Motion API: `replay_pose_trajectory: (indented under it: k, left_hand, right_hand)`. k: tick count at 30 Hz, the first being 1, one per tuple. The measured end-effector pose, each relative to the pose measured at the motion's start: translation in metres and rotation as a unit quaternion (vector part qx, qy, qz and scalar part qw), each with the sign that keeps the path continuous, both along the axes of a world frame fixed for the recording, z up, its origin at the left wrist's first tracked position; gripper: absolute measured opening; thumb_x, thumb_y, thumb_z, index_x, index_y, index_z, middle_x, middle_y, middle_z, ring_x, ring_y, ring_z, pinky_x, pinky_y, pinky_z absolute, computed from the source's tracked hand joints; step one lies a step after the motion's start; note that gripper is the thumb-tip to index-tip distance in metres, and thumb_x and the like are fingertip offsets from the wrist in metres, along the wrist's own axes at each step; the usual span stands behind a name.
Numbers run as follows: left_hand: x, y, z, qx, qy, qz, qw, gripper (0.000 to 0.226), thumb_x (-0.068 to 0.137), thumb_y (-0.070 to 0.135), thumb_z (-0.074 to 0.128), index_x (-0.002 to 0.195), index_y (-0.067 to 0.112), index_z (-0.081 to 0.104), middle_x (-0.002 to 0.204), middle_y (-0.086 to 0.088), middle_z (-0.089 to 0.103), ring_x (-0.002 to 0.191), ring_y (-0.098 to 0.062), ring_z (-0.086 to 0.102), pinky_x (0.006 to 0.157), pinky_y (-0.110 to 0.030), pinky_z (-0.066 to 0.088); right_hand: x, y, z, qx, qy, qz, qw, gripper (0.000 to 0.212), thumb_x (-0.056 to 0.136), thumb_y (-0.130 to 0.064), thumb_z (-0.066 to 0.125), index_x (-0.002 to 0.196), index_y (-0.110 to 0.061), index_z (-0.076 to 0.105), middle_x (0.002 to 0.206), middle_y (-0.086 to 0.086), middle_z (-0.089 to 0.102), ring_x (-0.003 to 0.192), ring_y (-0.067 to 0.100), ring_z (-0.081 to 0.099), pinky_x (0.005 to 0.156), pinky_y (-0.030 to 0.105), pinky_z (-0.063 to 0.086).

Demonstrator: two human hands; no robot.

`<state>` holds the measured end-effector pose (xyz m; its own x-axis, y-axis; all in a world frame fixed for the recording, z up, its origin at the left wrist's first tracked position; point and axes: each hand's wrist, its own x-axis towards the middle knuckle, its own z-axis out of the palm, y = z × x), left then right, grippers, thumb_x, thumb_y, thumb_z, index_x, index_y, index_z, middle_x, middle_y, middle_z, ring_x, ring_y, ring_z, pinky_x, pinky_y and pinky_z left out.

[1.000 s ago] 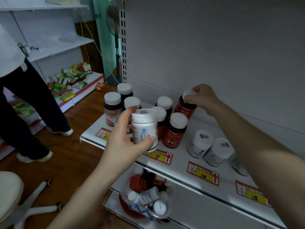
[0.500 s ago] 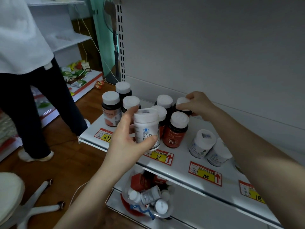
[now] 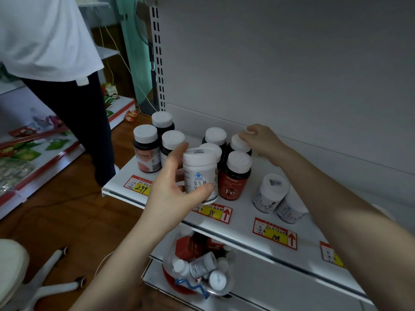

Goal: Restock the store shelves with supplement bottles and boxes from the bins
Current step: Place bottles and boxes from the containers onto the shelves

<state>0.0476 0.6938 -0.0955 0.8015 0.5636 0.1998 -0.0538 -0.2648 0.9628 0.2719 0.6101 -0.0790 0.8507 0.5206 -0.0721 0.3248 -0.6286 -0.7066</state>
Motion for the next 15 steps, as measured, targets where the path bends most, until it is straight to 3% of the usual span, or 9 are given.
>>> replay_pose_trajectory:
  k: [2,5,7,9,12,15]
  left_hand:
    - [0.001,0.002,0.002,-0.026,-0.008,-0.009,1.000,0.070,0.072,0.007,0.074,0.119,0.041,0.034,0.103,0.028,0.048,0.085,0.022,0.053,0.067,-0.005,0.048]
    - [0.003,0.005,0.005,-0.068,-0.016,-0.027,0.997,0.052,0.072,0.003,0.074,0.100,0.036,0.045,0.099,0.018,0.056,0.079,0.016,0.059,0.065,-0.007,0.048]
    - [0.003,0.005,0.007,-0.102,-0.017,-0.048,0.994,0.047,0.073,0.002,0.072,0.105,0.029,0.049,0.098,0.012,0.061,0.079,0.012,0.062,0.063,-0.008,0.049]
    - [0.002,0.005,0.008,-0.134,-0.019,-0.071,0.988,0.051,0.074,0.003,0.070,0.118,0.020,0.050,0.100,0.007,0.065,0.083,0.005,0.065,0.064,-0.011,0.050]
    - [0.001,0.005,0.008,-0.186,-0.025,-0.109,0.976,0.057,0.072,0.009,0.068,0.125,0.016,0.051,0.098,0.002,0.070,0.089,-0.007,0.068,0.069,-0.017,0.053]
    - [0.003,0.004,0.010,-0.231,-0.024,-0.167,0.958,0.044,0.072,0.014,0.061,0.116,0.019,0.055,0.090,0.004,0.073,0.085,-0.010,0.069,0.068,-0.020,0.055]
  right_hand:
    - [-0.003,-0.003,0.005,0.022,-0.079,-0.008,0.997,0.042,0.093,-0.026,0.049,0.130,-0.006,0.047,0.131,0.009,0.051,0.120,0.021,0.049,0.091,0.022,0.034]
    - [-0.018,-0.007,0.020,0.129,-0.146,-0.031,0.980,0.026,0.090,-0.018,0.054,0.112,-0.007,0.061,0.116,0.007,0.062,0.104,0.014,0.057,0.084,0.015,0.037]
    - [-0.032,-0.009,0.030,0.196,-0.105,-0.021,0.975,0.010,0.089,-0.016,0.055,0.091,-0.013,0.065,0.099,0.007,0.067,0.090,0.015,0.061,0.078,0.021,0.045]
    - [-0.048,-0.014,0.039,0.234,-0.034,0.008,0.972,0.012,0.089,-0.017,0.056,0.079,-0.018,0.062,0.085,0.005,0.067,0.082,0.019,0.065,0.073,0.030,0.051]
    - [-0.070,-0.025,0.048,0.215,0.038,0.067,0.974,0.016,0.090,-0.029,0.057,0.085,-0.016,0.065,0.087,0.002,0.069,0.077,0.014,0.067,0.068,0.027,0.054]
    - [-0.086,-0.036,0.054,0.174,0.094,0.098,0.975,0.032,0.087,-0.044,0.055,0.097,-0.016,0.068,0.095,0.001,0.070,0.083,0.012,0.069,0.070,0.025,0.057]
